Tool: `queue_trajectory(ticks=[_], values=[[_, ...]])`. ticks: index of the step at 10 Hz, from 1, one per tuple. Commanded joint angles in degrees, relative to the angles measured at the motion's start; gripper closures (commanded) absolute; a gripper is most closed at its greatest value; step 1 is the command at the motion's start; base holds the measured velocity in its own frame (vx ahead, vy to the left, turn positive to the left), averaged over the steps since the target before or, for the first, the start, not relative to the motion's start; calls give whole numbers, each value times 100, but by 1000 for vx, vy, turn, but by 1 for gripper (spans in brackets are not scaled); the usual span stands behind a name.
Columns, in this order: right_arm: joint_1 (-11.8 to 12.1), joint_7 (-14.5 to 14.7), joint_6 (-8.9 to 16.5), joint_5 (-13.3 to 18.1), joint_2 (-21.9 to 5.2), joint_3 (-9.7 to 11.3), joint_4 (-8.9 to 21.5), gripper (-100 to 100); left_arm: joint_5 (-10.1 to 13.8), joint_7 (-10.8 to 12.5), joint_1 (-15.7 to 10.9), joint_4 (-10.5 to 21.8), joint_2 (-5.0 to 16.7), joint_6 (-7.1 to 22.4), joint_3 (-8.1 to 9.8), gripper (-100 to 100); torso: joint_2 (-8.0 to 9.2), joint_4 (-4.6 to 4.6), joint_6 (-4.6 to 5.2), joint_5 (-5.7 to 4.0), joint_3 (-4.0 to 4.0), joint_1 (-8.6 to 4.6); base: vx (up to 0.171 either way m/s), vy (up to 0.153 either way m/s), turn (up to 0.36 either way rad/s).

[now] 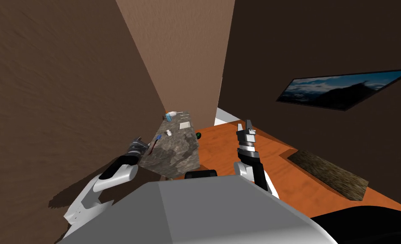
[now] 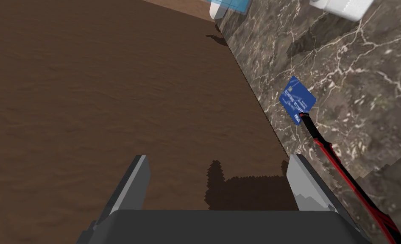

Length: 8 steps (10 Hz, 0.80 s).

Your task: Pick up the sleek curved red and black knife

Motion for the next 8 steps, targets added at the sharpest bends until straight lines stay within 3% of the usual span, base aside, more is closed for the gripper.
queue_trajectory(ticks=[1,3,4,5,6,7,8], values=[[0,0,0,0,0,0,0,0,147,286,-80,202,149,286,201,-100,0,0,0,0,0,0,-10,0,-215],[0,0,0,0,0,0,0,0,147,287,-80,202,149,471,201,-100,0,0,-1,0,0,-1,-7,4,-44],[0,0,0,0,0,0,0,0,273,538,-127,335,255,705,375,-100,-1,0,-2,0,0,-2,-6,-2,-193],[-1,0,0,0,0,0,0,0,273,538,-127,335,255,829,375,-100,-1,0,3,-1,-1,-2,-7,5,-131],[0,0,0,0,0,0,0,0,402,786,-170,466,354,1008,546,-100,-1,0,-1,0,0,-1,-11,5,-200],[-1,0,0,0,0,0,0,0,402,795,-170,466,354,1178,546,-100,0,0,2,0,0,0,-10,8,-103],[0,0,0,0,0,0,0,0,533,1026,-207,595,444,1325,714,-100,0,0,-2,0,0,0,-11,3,-209]])
